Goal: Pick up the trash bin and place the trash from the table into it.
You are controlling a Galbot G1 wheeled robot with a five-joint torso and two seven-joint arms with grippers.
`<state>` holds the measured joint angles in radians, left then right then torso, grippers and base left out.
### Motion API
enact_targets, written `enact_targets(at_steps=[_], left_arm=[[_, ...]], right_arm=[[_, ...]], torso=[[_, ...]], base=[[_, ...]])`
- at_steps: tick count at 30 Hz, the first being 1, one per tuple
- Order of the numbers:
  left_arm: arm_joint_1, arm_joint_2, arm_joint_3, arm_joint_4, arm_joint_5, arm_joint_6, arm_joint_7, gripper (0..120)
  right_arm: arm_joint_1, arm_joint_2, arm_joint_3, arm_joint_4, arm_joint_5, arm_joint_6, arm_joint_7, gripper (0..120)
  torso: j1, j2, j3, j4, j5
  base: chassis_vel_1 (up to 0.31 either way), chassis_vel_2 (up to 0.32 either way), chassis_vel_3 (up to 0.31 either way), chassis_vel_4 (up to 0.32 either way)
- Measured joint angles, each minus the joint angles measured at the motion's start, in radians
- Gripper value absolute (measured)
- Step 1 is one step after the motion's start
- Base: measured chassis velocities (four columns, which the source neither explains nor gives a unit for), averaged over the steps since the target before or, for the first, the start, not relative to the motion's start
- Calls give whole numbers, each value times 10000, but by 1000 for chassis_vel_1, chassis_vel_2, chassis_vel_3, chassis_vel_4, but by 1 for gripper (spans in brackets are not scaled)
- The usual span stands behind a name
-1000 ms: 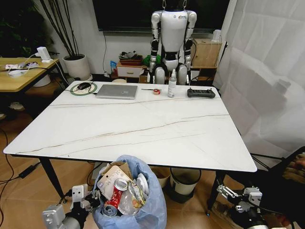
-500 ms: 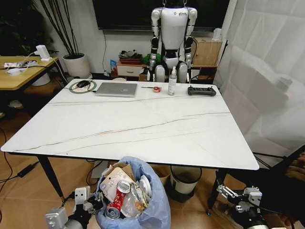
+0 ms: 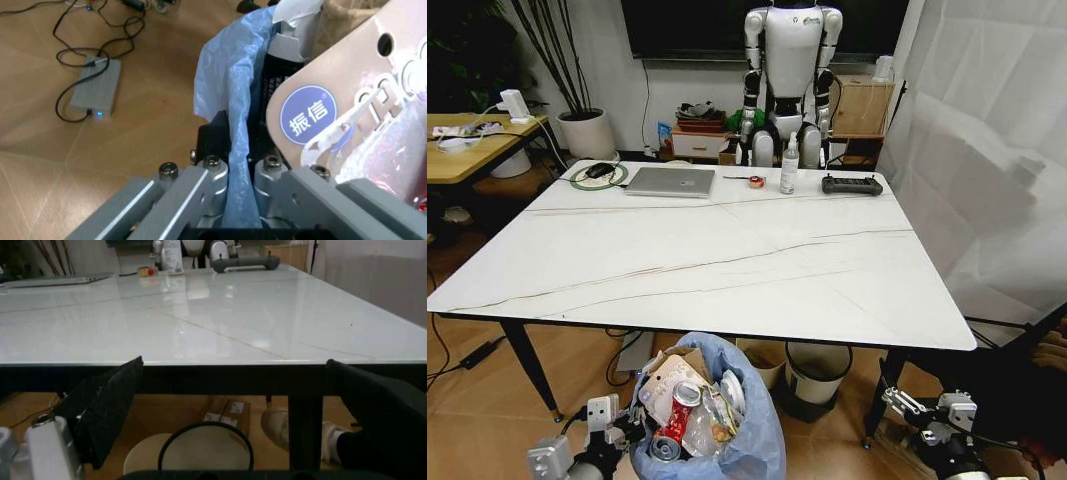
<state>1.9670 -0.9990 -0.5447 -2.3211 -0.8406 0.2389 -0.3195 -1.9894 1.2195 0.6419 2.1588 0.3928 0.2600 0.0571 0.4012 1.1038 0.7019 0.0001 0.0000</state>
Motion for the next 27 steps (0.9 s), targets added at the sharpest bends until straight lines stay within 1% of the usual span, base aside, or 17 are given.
enact_targets(at_steps=[7, 16, 21, 23, 24, 27], left_arm=[[-15, -207, 32, 316, 168, -69, 161, 0], [-59, -288, -52, 649, 279, -240, 425, 0], [-195, -417, 14, 1194, 395, -320, 552, 0], [-276, -364, -11, 1702, 384, -390, 647, 0], [-276, -364, -11, 1702, 384, -390, 647, 0], [-363, -290, -46, 2237, 302, -454, 731, 0]], right_arm=[[0, 0, 0, 0, 0, 0, 0, 100], [0, 0, 0, 0, 0, 0, 0, 100], [0, 0, -1, 0, 0, 0, 0, 100], [0, 0, -1, 0, 0, 0, 1, 100], [0, 0, -1, 0, 0, 0, 1, 100], [0, 0, -1, 0, 0, 0, 1, 100]], torso=[[-138, -312, -173, 2, 0], [-276, -628, -351, 1, 1], [-409, -943, -536, 1, 0], [-494, -1128, -637, 1, -1], [-494, -1128, -637, 1, -1], [-574, -1319, -746, 1, 0]], base=[[0, 0, 0, 0], [0, 0, 0, 0], [0, 0, 0, 0], [0, 0, 0, 0], [0, 0, 0, 0], [0, 0, 0, 0]])
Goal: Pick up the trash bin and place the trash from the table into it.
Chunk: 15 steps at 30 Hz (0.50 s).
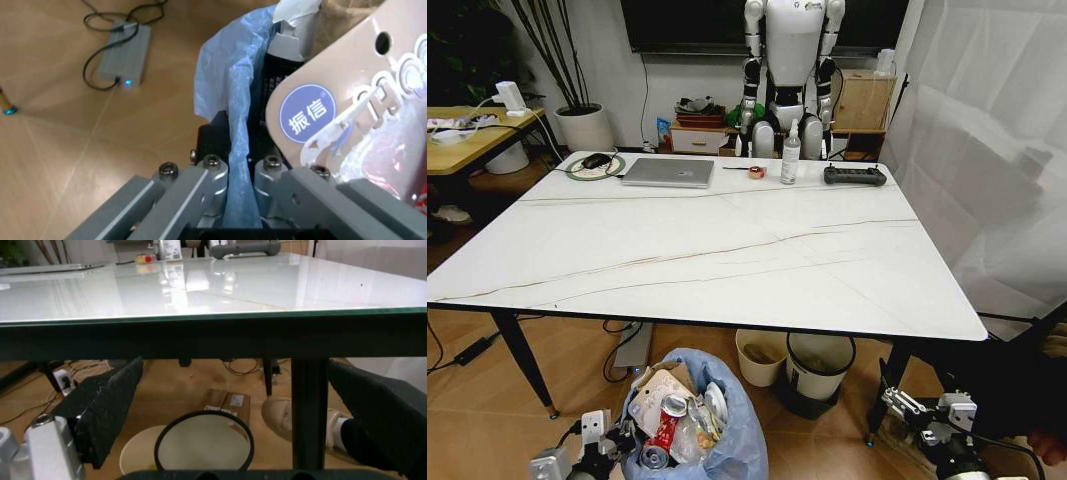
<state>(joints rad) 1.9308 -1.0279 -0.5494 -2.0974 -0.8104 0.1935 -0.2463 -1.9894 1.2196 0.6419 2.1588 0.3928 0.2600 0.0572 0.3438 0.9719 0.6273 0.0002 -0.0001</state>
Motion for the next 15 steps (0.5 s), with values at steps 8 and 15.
enact_targets(at_steps=[8, 15], left_arm=[[-452, 113, 76, 1120, -168, -180, 323, 0], [-1072, -30, 144, 2159, 20, -514, 861, 0]], right_arm=[[0, 0, 0, 0, 0, 0, 0, 100], [0, 0, -1, 0, 0, 0, 0, 100]], torso=[[-157, -357, -200, 0, 0], [-296, -697, -401, 0, 0]], base=[[0, 0, 0, 0], [0, 0, 0, 0]])
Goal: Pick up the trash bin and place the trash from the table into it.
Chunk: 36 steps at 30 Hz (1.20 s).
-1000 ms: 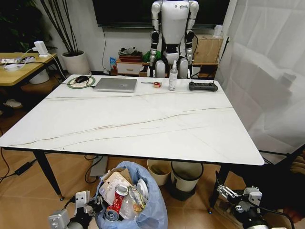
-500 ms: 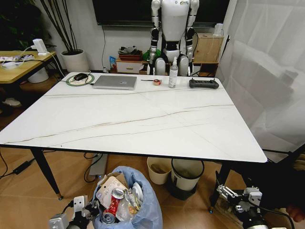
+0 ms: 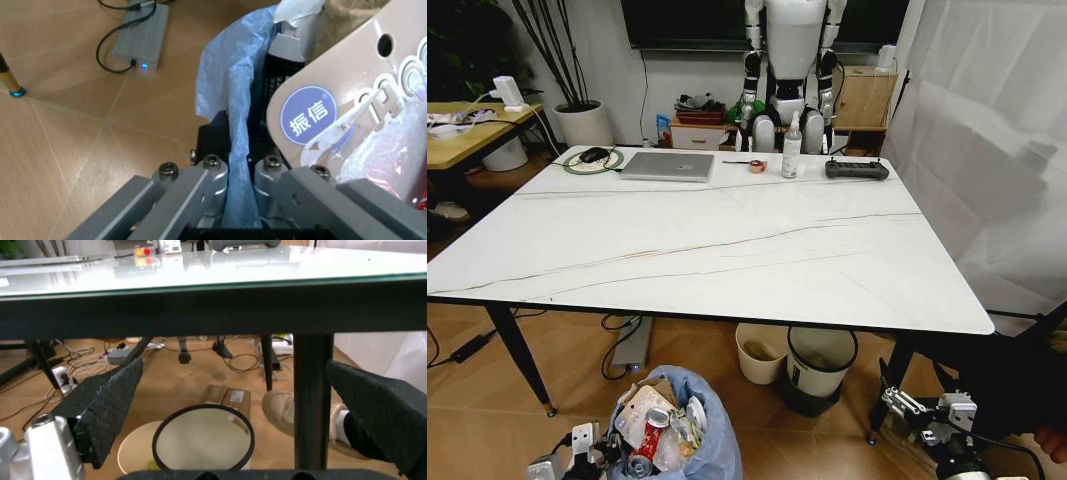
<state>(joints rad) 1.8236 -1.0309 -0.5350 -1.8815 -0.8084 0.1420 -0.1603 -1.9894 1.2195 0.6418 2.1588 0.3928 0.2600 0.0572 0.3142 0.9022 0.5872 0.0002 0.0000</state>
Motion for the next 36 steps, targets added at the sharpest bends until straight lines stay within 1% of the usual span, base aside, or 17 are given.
enact_targets(at_steps=[4, 5, 10, 12, 16, 22, 25, 31, 36], left_arm=[[-392, -90, 9, 643, 82, -145, 177, 0], [-392, -90, 9, 643, 82, -145, 177, 0], [-732, -245, 94, 1318, 180, -318, 362, 0], [-782, -272, 113, 1402, 188, -345, 398, 0], [-1261, -454, 178, 2024, 284, -534, 630, 0], [-1577, -599, 174, 2454, 375, -663, 771, 0], [-1739, -726, 174, 2797, 543, -818, 908, 0], [-1876, -835, 175, 3088, 681, -1027, 1024, 0], [-2131, -1027, 157, 3478, 938, -1315, 1227, 0]], right_arm=[[0, 0, 0, 0, 0, 0, 0, 100], [0, 0, 0, 0, 0, 0, 0, 100], [0, 0, 0, 0, 0, 0, 0, 100], [0, 0, 0, 0, 0, 0, 0, 100], [0, 0, 0, 0, 0, 0, 0, 100], [0, 0, 0, 0, 0, 0, 0, 100], [0, 0, 0, 0, 0, 0, 0, 100], [0, 0, 0, 0, 0, 0, 0, 100], [0, 0, 0, 0, 0, 0, 0, 100]], torso=[[-102, -226, -123, -1, 0], [-102, -226, -123, -1, 0], [-210, -482, -271, 0, 0], [-226, -520, -294, 0, 0], [-323, -757, -435, 0, -1], [-424, -977, -553, -1, 0], [-500, -1157, -655, 0, 0], [-584, -1369, -786, 0, 0], [-688, -1630, -943, 0, 1]], base=[[0, 0, 0, 0], [0, 0, 0, 0], [0, 0, 0, 0], [0, 0, 0, 0], [0, 0, 0, 0], [0, 0, 0, 0], [0, 0, 0, 0], [0, 0, 0, 0], [0, 0, 0, 0]])
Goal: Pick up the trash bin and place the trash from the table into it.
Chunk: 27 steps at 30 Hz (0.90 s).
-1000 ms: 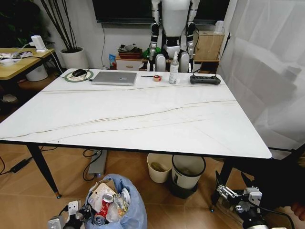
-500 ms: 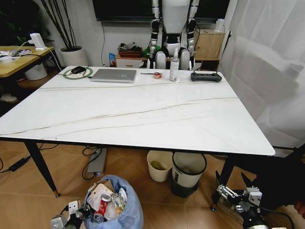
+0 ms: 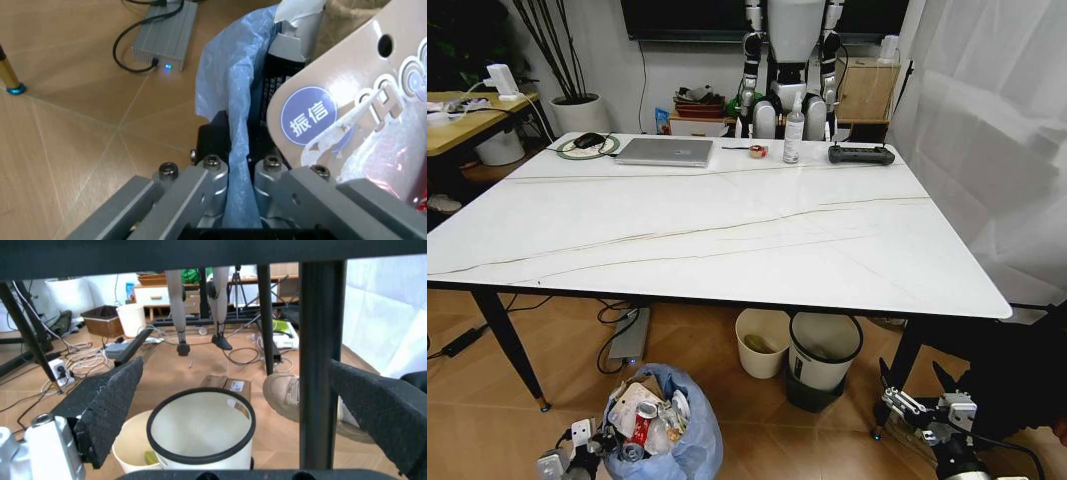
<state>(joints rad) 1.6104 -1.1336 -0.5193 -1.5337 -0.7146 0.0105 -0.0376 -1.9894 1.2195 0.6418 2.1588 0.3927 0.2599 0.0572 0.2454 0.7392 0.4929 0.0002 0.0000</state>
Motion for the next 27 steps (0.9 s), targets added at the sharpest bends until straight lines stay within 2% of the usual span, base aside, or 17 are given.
enact_targets(at_steps=[17, 27], left_arm=[[-864, -709, 170, 1407, 230, -421, 415, 0], [-888, -770, 194, 1448, 309, -425, 424, 0]], right_arm=[[0, 0, 0, 0, 0, 0, 0, 100], [0, 0, 0, 0, 0, 0, 0, 100]], torso=[[-296, -735, -440, 0, -1], [-452, -1126, -675, 0, 1]], base=[[0, 0, 0, 0], [0, 0, 0, 0]])
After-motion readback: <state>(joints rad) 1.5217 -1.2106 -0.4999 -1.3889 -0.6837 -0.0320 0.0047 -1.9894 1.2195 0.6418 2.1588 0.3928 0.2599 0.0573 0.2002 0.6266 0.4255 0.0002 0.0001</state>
